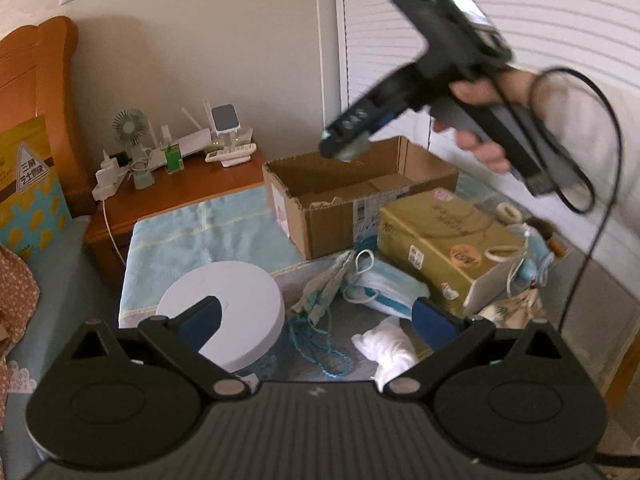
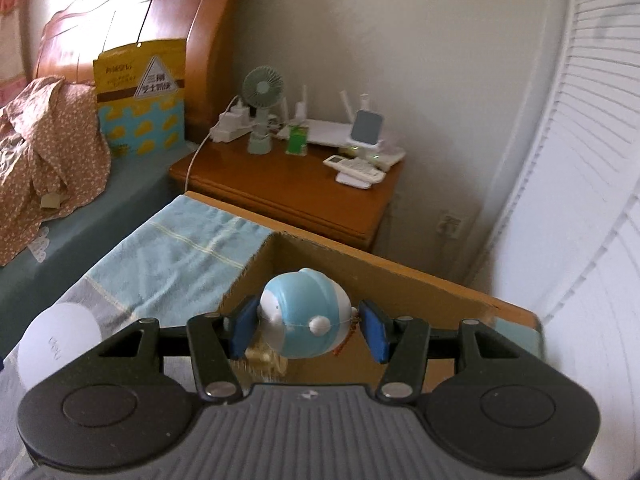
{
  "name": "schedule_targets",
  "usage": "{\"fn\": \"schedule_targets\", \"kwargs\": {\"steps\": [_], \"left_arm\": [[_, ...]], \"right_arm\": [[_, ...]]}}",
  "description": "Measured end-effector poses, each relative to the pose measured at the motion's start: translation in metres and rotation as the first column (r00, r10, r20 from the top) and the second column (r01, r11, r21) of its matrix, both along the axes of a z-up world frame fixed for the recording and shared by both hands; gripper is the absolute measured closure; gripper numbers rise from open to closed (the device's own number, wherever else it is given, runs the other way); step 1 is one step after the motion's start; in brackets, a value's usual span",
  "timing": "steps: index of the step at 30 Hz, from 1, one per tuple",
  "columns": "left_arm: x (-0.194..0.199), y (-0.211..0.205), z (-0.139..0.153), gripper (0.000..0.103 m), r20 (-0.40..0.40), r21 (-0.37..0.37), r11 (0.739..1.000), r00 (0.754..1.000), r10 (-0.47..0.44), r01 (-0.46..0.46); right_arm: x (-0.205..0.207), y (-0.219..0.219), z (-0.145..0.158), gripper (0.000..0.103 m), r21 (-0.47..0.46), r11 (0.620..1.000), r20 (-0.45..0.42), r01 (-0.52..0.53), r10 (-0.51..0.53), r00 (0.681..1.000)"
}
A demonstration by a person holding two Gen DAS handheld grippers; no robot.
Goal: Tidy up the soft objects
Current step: 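Open the right gripper to drop the round toy into the box, then grasp the white tasseled cloth with the left gripper while the right approaches the drawstring pouch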
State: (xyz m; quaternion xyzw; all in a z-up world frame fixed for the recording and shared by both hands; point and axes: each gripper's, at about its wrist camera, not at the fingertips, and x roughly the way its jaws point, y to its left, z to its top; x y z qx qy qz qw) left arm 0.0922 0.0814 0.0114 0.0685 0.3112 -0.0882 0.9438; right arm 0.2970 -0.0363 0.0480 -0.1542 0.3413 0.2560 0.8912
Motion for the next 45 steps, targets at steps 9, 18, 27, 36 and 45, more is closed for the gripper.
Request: {"fn": "schedule_targets", "kwargs": {"steps": [9, 18, 27, 36, 45], "left_arm": [[0.016, 0.008, -0.008, 0.002, -0.023, -0.007, 1.0, 1.0, 0.012, -0.013], [0.018, 0.007, -0.011, 0.002, -0.045, -0.005, 1.0, 0.999, 0.015, -0.015], [0.009, 0.013, -0.009, 0.002, -0.061, -0.01, 0.999, 0.997, 0.041, -0.042], [-0.009, 0.014, -0.005, 0.002, -0.069, -0.012, 0.998, 0.996, 0.06, -0.061], [-0.026, 0.008, -0.012, 0.002, -0.104, -0.022, 0.999, 0.994, 0.045, -0.047]], "right_arm": [[0.044, 0.027, -0.021, 0.043, -0.03, 0.998, -0.046, -0.048, 0.046, 0.998], [0.047, 0.033, -0.024, 0.005, -0.035, 0.997, -0.018, -0.067, 0.066, 0.998], [0.009, 0.019, 0.001, 0.0, -0.036, 0.996, 0.028, -0.076, 0.077, 0.997], [-0.064, -0.007, 0.025, 0.0, -0.003, 0.997, 0.065, -0.075, 0.075, 0.995], [-0.143, -0.039, 0.002, 0.0, -0.024, 0.999, 0.057, -0.022, 0.023, 0.998]]}}
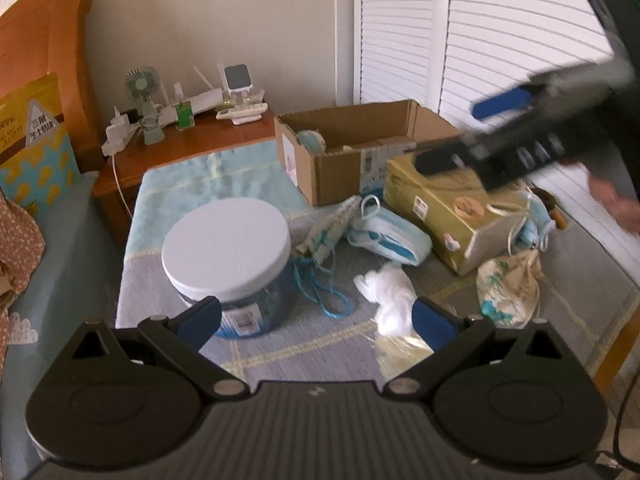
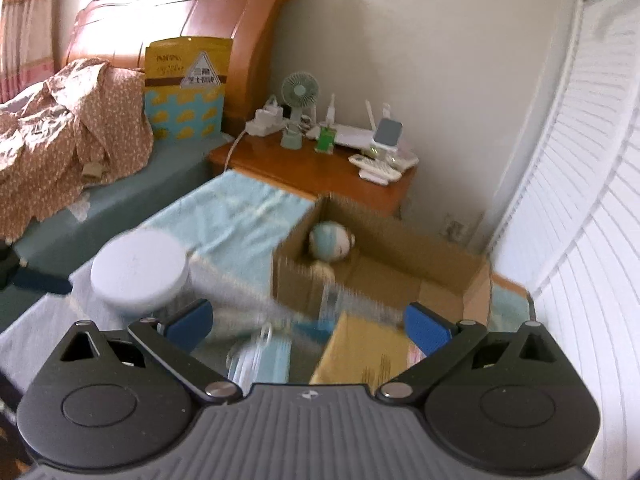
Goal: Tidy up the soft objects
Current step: 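Grasp the white tasseled cloth with the left gripper while the right approaches the drawstring pouch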
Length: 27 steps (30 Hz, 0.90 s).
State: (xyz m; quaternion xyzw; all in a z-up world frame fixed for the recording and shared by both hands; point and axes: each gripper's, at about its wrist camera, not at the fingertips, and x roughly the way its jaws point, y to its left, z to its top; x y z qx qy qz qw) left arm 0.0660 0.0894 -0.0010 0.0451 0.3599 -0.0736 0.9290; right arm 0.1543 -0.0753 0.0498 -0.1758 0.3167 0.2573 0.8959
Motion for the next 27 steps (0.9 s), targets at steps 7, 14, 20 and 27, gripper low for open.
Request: {"fn": "schedule_targets", "kwargs": {"steps": [7, 14, 20, 27], "left_arm": [[-0.005, -0.007, -0.008, 0.002, -0.023, -0.004, 1.0, 1.0, -0.017, 0.017], [-0.005, -0.015, -0.014, 0.002, -0.042, -0.004, 0.999, 0.998, -0.036, 0.036], [-0.003, -0.019, -0.016, 0.002, -0.051, -0.018, 0.999, 0.998, -0.043, 0.042], [0.008, -0.025, -0.024, 0.004, -0.053, -0.013, 0.996, 0.995, -0.085, 0.085]], "right_arm": [[-0.048, -0.033, -0.034, 0.0, -0.014, 0.997, -0.065, 0.079, -0.08, 0.995], [-0.07, -0.054, -0.07, 0.0, -0.055, 0.993, -0.135, 0.102, -0.109, 0.985], [-0.063, -0.055, -0.09, 0.0, -0.081, 0.99, -0.168, 0.112, -0.124, 0.978], [-0.053, -0.059, -0.101, 0.0, -0.038, 0.993, -0.203, 0.114, -0.119, 0.972]]}}
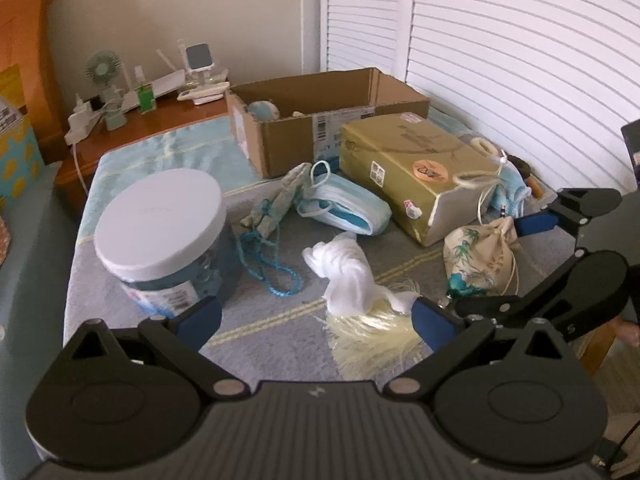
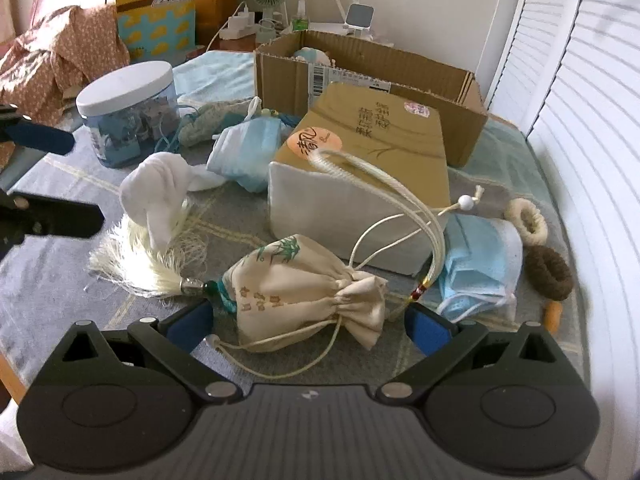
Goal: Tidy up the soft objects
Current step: 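Grasp the white tasseled cloth with the left gripper while the right approaches the drawstring pouch, then close the right gripper on the beige drawstring pouch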
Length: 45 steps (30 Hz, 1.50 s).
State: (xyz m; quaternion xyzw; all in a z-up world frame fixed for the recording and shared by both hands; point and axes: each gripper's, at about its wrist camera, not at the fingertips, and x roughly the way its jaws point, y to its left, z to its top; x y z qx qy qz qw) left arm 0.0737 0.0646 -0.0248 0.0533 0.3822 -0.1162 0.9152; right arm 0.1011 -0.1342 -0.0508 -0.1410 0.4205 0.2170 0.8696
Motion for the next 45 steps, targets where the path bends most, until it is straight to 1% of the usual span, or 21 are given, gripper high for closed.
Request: {"fn": "schedule_targets", "kwargs": {"steps": [1, 2, 3, 7, 9, 11, 14, 15, 16, 17, 19, 25, 30, 33, 41, 43, 45], "left_arm": [[0.002, -0.001, -0.001, 0.005, 0.005, -0.002, 1.0, 1.0, -0.013, 0.013], [0.005, -0.002, -0.002, 0.005, 0.008, -0.003, 1.0, 1.0, -0.028, 0.028], [0.008, -0.003, -0.003, 0.008, 0.01, -0.001, 0.999, 0.999, -0.042, 0.042], [0.02, -0.007, -0.006, 0.03, 0.019, 0.001, 0.997, 0.997, -0.076, 0.076], [0.027, -0.008, -0.01, 0.035, 0.003, -0.013, 0.996, 0.996, -0.09, 0.09], [0.031, -0.01, -0.015, 0.038, -0.012, -0.028, 0.994, 0.994, -0.104, 0.104], [0.037, -0.014, -0.021, 0.04, -0.03, -0.034, 0.993, 0.993, -0.112, 0.11], [0.037, -0.015, -0.023, 0.043, -0.034, -0.04, 0.993, 0.993, -0.112, 0.111], [0.039, -0.015, -0.024, 0.049, -0.038, -0.048, 0.993, 0.993, -0.114, 0.112], [0.04, -0.016, -0.025, 0.053, -0.043, -0.059, 0.992, 0.993, -0.113, 0.11], [0.043, -0.014, -0.027, 0.066, -0.055, -0.089, 0.991, 0.993, -0.109, 0.104], [0.038, -0.008, -0.026, 0.07, -0.054, -0.123, 0.99, 0.996, -0.076, 0.069], [0.029, 0.002, -0.018, 0.07, -0.044, -0.125, 0.991, 0.998, -0.053, 0.047], [0.025, 0.005, -0.015, 0.07, -0.036, -0.123, 0.992, 0.998, -0.045, 0.04], [0.02, 0.009, -0.014, 0.07, -0.029, -0.12, 0.992, 0.998, -0.054, 0.051], [0.02, 0.009, -0.014, 0.07, -0.031, -0.118, 0.991, 0.998, -0.059, 0.055], [0.018, 0.009, -0.014, 0.07, -0.031, -0.111, 0.992, 0.997, -0.065, 0.061]], "right_arm": [[0.002, -0.002, 0.0, 0.0, 0.019, 1.0, -0.012, 0.005, -0.005, 1.0], [0.002, -0.003, -0.001, 0.0, 0.018, 1.0, -0.004, 0.0, 0.0, 1.0], [0.001, -0.003, -0.001, 0.0, 0.018, 1.0, 0.003, -0.007, 0.007, 1.0], [-0.001, -0.003, -0.002, 0.0, 0.025, 1.0, 0.012, -0.006, 0.006, 1.0], [-0.002, -0.004, -0.002, 0.0, 0.028, 1.0, 0.017, -0.008, 0.007, 1.0], [-0.002, -0.005, -0.003, 0.0, 0.033, 0.999, 0.023, -0.006, 0.006, 1.0], [-0.005, -0.006, -0.003, 0.0, 0.039, 0.999, 0.034, -0.006, 0.004, 0.999], [-0.005, -0.006, -0.003, 0.0, 0.04, 0.999, 0.037, -0.006, 0.005, 0.999], [-0.005, -0.006, -0.003, 0.0, 0.042, 0.999, 0.04, -0.007, 0.005, 0.999], [-0.006, -0.007, -0.004, 0.0, 0.043, 0.999, 0.042, -0.007, 0.005, 0.999], [-0.006, -0.007, -0.004, 0.0, 0.046, 0.999, 0.046, -0.01, 0.007, 0.999], [-0.007, -0.007, -0.004, 0.0, 0.045, 0.999, 0.046, -0.005, 0.003, 0.999], [-0.004, -0.001, -0.003, 0.0, 0.038, 0.999, 0.038, 0.001, -0.003, 0.999], [-0.003, 0.005, -0.003, 0.0, 0.036, 0.999, 0.034, -0.016, 0.015, 0.999], [-0.005, 0.017, 0.002, 0.001, -0.003, 0.998, 0.061, -0.056, 0.056, 0.997], [-0.004, 0.019, 0.004, 0.003, -0.006, 0.998, 0.059, -0.059, 0.059, 0.997], [-0.004, 0.021, 0.004, 0.01, -0.017, 0.998, 0.054, -0.063, 0.063, 0.997]]}}
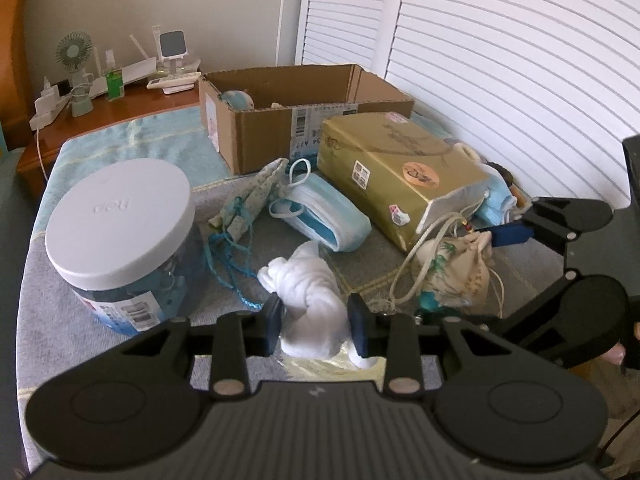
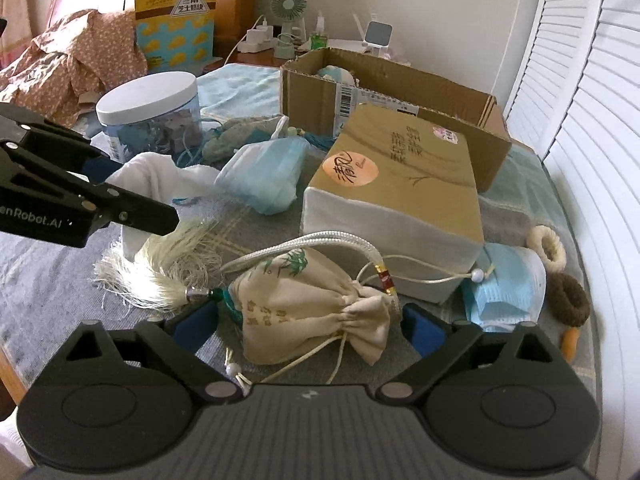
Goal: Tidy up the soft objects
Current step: 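Close the right gripper on the beige drawstring pouch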
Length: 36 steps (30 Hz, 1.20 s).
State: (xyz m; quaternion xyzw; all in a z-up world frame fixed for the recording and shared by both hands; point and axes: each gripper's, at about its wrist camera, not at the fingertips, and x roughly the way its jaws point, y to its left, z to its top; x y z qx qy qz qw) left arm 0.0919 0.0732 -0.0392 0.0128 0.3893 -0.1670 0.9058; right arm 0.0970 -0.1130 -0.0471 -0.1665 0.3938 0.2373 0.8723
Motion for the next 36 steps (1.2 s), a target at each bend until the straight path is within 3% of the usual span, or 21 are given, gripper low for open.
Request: {"fn": "schedule_targets", "kwargs": {"steps": [19, 24, 28, 32, 36], "left_arm": [[-0.011, 0.003, 0.003, 0.07, 0.005, 0.019, 1.0, 1.0, -0.018, 0.018], [-0.013, 0.001, 0.004, 0.07, 0.009, 0.021, 1.0, 1.0, -0.021, 0.021], [-0.016, 0.001, 0.005, 0.07, 0.011, 0.018, 1.0, 1.0, -0.024, 0.024], [-0.017, 0.001, 0.004, 0.07, 0.011, 0.013, 1.0, 1.0, -0.026, 0.026], [-0.016, 0.001, 0.004, 0.07, 0.005, 0.01, 1.0, 1.0, -0.029, 0.029]], "right_arm": [[-0.01, -0.014, 0.017, 0.03, 0.034, 0.999, -0.038, 0.04, -0.039, 0.999], [-0.012, -0.019, 0.014, 0.025, -0.003, 0.999, -0.07, 0.047, -0.047, 0.996], [-0.02, -0.02, 0.021, 0.024, -0.009, 0.999, -0.041, 0.041, -0.042, 0.998], [-0.022, -0.019, 0.031, 0.008, -0.006, 0.999, 0.003, 0.036, -0.036, 0.999], [-0.02, -0.019, 0.033, 0.007, 0.033, 0.999, -0.006, -0.003, 0.003, 1.0]]}}
